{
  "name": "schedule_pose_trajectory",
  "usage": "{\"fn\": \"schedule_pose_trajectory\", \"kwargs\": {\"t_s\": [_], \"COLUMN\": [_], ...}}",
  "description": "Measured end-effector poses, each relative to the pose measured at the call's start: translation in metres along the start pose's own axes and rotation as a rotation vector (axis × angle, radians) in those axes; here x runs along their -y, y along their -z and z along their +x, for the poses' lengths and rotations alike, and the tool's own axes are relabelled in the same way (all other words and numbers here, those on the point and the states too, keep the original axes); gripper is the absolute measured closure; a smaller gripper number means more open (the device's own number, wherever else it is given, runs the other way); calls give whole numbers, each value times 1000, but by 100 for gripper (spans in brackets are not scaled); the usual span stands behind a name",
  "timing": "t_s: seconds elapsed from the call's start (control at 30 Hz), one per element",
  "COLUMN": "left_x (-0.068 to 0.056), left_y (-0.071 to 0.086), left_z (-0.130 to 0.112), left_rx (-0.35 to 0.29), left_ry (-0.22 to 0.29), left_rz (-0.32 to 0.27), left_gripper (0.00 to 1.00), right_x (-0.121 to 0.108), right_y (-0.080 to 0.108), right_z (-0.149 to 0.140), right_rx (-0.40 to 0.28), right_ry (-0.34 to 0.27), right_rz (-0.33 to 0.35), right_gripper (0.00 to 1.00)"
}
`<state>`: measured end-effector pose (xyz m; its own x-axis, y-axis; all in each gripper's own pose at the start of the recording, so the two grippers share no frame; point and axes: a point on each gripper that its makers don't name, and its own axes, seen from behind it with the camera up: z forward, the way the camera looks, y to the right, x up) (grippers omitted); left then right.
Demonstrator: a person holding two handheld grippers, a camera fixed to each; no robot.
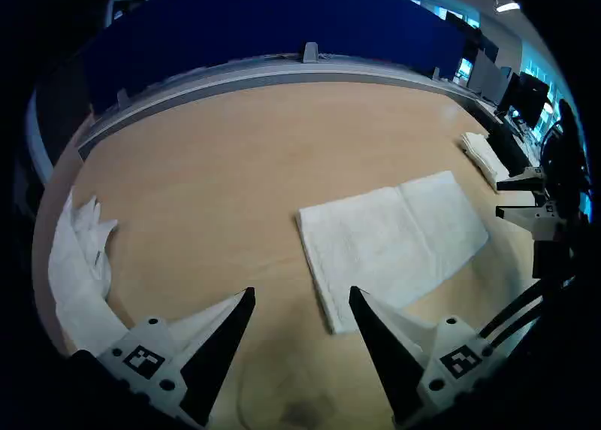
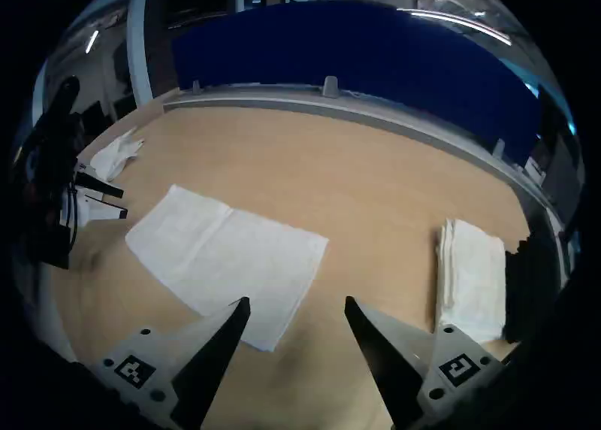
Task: Fold towel
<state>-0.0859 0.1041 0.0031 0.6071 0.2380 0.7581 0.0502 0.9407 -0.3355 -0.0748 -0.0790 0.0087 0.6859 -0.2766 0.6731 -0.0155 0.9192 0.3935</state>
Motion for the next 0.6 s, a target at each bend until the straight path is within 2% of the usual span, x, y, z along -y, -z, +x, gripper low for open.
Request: {"fn": "schedule_pose_trajectory", "kwargs": {"t_s": [0.27, 0.47, 0.6], "left_x": [-3, -3, 0], "left_y": [13, 15, 21], "left_z": [-25, -28, -31], "left_rx": [13, 11, 4], "left_ry": [16, 28, 31], "left_rz": [-3, 1, 14], "left_gripper": [7, 7, 7], "right_x": [3, 5, 10], "right_y": [18, 18, 18], "right_z": [-19, -22, -26], "right_rx": [11, 17, 28], "right_ry": [18, 23, 48], "right_rz": [-9, 0, 18], "right_gripper": [2, 2, 2]}}
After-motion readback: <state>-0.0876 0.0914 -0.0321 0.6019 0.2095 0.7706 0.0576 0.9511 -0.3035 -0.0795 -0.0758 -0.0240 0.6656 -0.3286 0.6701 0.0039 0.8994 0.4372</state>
